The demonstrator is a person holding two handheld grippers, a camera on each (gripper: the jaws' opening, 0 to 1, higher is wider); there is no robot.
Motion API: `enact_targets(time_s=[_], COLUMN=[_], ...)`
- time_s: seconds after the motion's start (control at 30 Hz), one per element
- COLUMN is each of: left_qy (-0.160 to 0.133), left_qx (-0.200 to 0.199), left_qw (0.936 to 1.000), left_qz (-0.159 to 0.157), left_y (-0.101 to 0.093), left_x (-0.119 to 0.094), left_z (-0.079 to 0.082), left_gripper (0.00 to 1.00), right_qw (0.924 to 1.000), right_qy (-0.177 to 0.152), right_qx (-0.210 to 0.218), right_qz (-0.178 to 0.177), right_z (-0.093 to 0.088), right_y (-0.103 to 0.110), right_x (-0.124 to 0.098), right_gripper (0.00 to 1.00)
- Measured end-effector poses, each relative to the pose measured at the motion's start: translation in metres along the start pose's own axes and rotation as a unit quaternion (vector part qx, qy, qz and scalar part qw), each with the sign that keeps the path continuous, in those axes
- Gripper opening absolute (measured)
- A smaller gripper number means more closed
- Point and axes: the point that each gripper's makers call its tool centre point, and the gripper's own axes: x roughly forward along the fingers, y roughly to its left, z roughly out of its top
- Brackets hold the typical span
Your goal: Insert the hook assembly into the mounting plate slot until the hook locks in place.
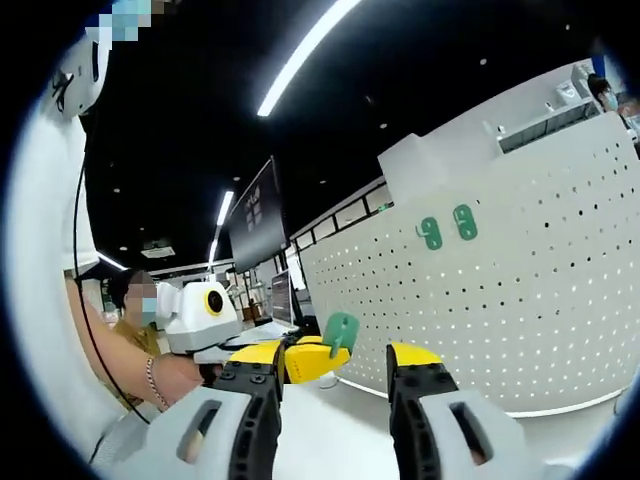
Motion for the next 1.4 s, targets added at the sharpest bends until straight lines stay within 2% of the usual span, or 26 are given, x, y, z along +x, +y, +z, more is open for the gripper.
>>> enact_targets(time_s=[0.3,0.4,0.77,0.97,1.4], left_qy=[0.000,0.000,-0.002,-0.001,-0.004], left_qx=[-0.004,-0.005,-0.002,-0.001,0.000], left_qw=[1.0000,1.0000,0.9999,0.9999,0.9999], left_qz=[-0.003,-0.004,-0.012,-0.015,-0.012], left_y=[-0.005,-0.006,-0.013,-0.016,-0.016], left_x=[0.002,0.002,0.006,0.007,0.007], left_z=[-0.001,-0.001,0.001,0.000,0.003], left_gripper=[0.02,0.02,0.02,0.02,0.02], right_qw=[0.9999,1.0000,0.9998,0.9999,0.9994], right_qy=[0.004,0.004,0.000,0.002,0.000], right_qx=[0.009,0.000,0.015,0.004,0.008], right_qz=[-0.003,-0.002,-0.009,-0.013,-0.034], right_z=[-0.003,-0.003,-0.003,-0.003,-0.001], right_y=[0.000,0.001,-0.001,0.000,-0.006], right_x=[0.007,0.007,0.008,0.009,0.010], right_gripper=[0.33,0.25,0.16,0.09,0.03])
